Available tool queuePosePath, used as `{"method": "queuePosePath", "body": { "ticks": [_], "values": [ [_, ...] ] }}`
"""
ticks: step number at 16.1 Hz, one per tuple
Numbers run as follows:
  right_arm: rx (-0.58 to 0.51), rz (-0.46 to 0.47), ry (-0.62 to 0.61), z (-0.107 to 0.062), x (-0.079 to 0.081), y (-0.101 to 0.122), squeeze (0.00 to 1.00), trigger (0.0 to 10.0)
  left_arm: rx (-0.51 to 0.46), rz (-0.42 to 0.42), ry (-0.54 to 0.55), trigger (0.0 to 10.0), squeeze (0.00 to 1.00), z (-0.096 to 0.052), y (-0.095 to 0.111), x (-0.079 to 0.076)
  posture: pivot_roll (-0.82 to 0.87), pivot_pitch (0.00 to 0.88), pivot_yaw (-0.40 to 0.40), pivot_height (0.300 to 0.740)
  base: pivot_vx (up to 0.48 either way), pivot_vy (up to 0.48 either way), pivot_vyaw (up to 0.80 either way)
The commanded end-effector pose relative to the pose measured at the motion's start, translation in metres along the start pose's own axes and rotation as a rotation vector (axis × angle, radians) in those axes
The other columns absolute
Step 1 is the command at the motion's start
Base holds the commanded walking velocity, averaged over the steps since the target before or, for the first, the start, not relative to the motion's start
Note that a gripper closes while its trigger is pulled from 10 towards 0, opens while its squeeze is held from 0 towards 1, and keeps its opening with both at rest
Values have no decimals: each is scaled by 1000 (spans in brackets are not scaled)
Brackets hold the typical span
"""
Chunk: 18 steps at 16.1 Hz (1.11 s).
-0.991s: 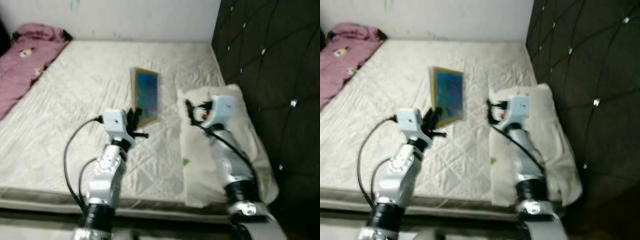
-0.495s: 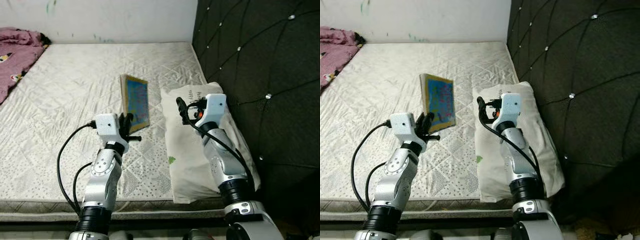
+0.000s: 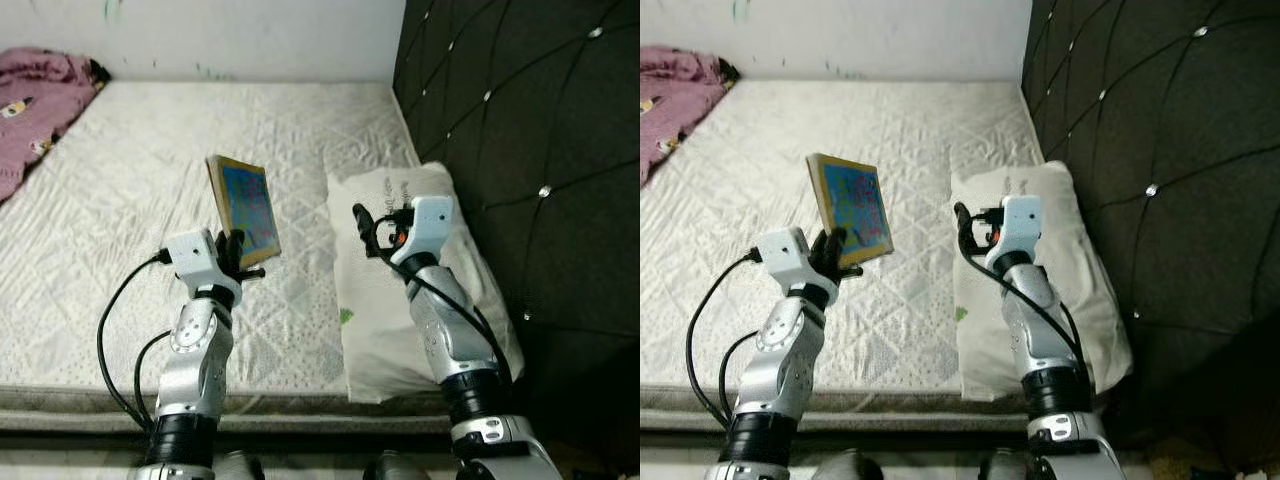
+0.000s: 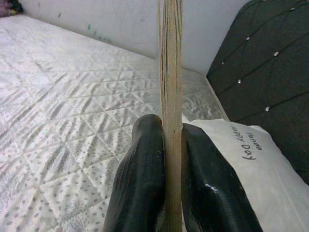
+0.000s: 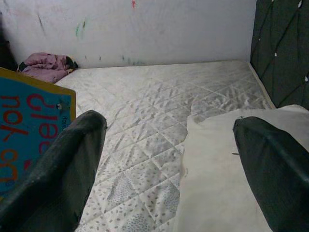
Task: Clean up the room
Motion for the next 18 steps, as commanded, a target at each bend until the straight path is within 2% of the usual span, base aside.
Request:
{"method": "queuePosePath", "body": {
  "ticks": [1,3,11,18],
  "values": [
    [1,-1,19,0,4,1,0,10000,-32,-17,-11,10000,0,1,7,-8,-95,11,3,656,0,0,0],
    [1,-7,19,1,3,2,0,10000,-30,-17,-8,10000,0,2,7,-8,-96,9,3,632,0,0,0],
    [9,-19,31,2,3,1,0,10000,-38,-51,64,10000,0,3,8,1,-93,0,-8,632,0,0,0],
    [25,-51,37,-2,-6,0,0,10000,34,-113,126,10000,0,5,1,13,-113,22,-33,632,0,0,0]
  ]
}}
Point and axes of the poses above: a point about 5 cm out from each wrist's last joint towards the gripper, its own z axis pointing out of the wrist towards the gripper, its own y axis along the axis of the wrist's last joint, x = y × z, the point moved 4 cm from there along z, pointing out of the wrist towards the gripper, and after that the axes turned 11 degrees about -z, right-handed, at the moved point
